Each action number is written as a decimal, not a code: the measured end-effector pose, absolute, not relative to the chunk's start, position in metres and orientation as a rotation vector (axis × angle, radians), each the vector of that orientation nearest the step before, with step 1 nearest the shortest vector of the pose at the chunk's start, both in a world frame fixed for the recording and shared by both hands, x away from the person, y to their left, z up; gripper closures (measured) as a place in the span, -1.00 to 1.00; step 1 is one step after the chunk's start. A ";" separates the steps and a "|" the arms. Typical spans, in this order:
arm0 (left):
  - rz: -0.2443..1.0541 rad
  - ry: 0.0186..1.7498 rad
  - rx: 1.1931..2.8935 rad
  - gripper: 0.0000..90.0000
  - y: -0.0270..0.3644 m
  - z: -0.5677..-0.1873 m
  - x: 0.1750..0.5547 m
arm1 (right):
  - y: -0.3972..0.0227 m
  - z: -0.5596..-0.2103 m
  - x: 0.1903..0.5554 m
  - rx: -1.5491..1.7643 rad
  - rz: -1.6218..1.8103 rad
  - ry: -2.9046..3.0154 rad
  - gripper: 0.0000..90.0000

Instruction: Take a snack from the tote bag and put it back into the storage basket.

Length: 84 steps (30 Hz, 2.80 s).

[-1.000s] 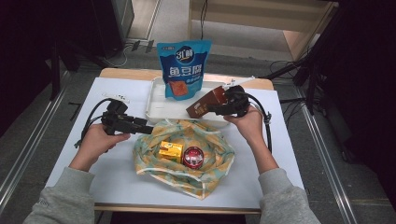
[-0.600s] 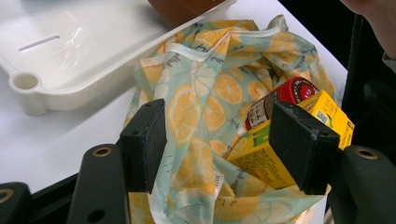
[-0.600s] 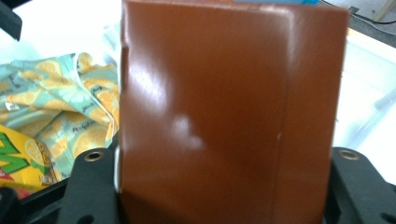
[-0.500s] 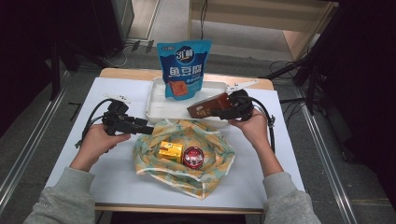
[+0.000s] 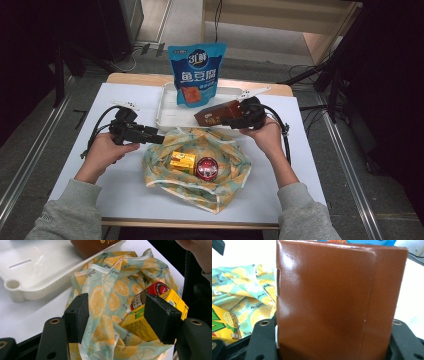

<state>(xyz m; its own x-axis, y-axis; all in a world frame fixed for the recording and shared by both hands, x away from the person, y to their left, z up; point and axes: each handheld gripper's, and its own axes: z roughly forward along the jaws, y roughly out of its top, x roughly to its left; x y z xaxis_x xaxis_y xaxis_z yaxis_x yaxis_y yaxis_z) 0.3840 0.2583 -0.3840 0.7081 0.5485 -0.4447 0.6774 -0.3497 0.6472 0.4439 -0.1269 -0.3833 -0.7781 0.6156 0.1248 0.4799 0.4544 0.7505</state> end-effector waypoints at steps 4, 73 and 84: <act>-0.191 0.939 2.042 -0.18 0.258 -0.384 0.384 | -0.123 -0.385 0.444 0.963 1.232 2.545 -0.06; -0.187 0.930 2.053 -0.18 0.259 -0.386 0.385 | -0.093 -0.443 0.486 1.053 1.170 2.650 -0.30; -0.187 0.931 2.052 -0.18 0.259 -0.386 0.385 | -0.102 -0.439 0.488 1.079 1.121 2.605 -0.37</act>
<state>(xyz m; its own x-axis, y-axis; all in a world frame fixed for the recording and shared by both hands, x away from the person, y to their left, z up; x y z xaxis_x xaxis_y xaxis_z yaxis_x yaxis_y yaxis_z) 0.3848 0.2588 -0.3860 0.7111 0.5479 -0.4407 0.6757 -0.3590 0.6439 0.4880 -0.1025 -0.4394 -0.7423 0.6482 0.1701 0.5692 0.4759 0.6705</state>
